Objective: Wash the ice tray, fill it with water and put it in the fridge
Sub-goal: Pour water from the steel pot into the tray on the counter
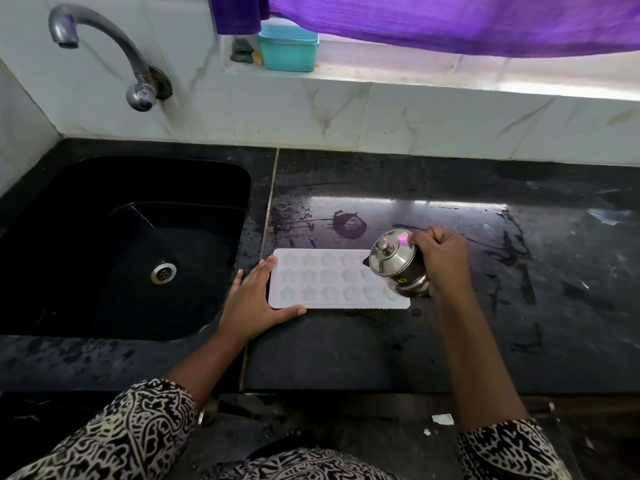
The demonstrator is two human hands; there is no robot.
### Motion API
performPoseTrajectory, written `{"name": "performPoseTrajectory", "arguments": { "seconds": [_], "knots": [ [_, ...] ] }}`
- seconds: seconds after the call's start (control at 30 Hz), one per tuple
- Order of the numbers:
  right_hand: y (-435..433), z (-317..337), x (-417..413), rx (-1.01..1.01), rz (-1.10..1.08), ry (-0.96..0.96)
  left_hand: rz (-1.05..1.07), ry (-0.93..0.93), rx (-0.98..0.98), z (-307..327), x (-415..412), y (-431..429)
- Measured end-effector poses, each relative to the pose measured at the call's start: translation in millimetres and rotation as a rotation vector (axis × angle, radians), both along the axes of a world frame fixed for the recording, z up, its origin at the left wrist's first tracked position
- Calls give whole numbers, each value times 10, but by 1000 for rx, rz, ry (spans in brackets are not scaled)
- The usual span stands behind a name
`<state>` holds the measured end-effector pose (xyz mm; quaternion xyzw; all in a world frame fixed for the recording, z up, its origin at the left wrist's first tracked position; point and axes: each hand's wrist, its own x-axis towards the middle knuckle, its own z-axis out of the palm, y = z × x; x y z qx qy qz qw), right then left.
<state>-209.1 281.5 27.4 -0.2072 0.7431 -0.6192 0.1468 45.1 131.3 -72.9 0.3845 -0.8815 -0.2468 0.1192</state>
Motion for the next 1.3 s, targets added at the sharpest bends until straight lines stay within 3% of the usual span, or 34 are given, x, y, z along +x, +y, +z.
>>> {"name": "performPoseTrajectory", "arguments": {
  "seconds": [1.3],
  "knots": [
    [-92, 142, -91, -3, 60, 26, 6, -5, -14, -1, -4, 3]
  ]
}}
